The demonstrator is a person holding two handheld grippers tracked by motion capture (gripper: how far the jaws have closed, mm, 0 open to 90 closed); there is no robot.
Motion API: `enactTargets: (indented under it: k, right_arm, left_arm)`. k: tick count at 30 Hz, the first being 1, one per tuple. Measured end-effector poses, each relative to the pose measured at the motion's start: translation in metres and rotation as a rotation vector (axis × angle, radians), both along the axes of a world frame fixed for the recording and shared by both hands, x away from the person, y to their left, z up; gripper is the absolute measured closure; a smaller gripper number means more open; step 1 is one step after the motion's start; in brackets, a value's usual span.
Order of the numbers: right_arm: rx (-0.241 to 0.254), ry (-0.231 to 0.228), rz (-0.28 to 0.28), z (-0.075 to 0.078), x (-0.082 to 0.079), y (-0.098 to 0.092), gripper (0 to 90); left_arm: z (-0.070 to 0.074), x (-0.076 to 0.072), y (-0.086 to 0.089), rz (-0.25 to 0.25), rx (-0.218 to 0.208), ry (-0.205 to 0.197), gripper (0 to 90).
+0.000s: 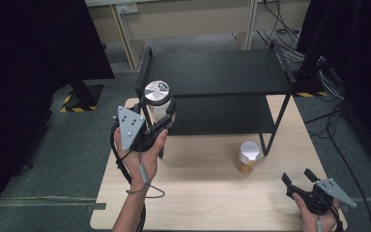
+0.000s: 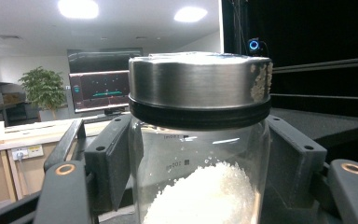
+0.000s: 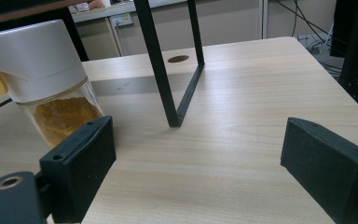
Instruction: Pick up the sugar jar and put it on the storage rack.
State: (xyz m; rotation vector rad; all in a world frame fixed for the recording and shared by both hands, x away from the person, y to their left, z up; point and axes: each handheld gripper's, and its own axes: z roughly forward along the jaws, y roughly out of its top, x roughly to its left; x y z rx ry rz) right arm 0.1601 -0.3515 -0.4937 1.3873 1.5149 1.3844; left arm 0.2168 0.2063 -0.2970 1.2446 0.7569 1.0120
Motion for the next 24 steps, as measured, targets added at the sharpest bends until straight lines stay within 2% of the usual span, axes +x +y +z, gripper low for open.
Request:
enactTargets:
  k: [10, 24]
  right_arm:
    - [0.003, -0.001, 0.000, 0.000, 0.000, -0.001, 10.3]
    - [0.001, 0.001, 0.002, 0.000, 0.000, -0.001, 10.3]
  left_arm:
    - [0.014, 0.010, -0.002, 0.005, 0.000, 0.006, 31.2]
    - [0.023, 0.023, -0.001, 0.018, -0.008, 0.016, 31.2]
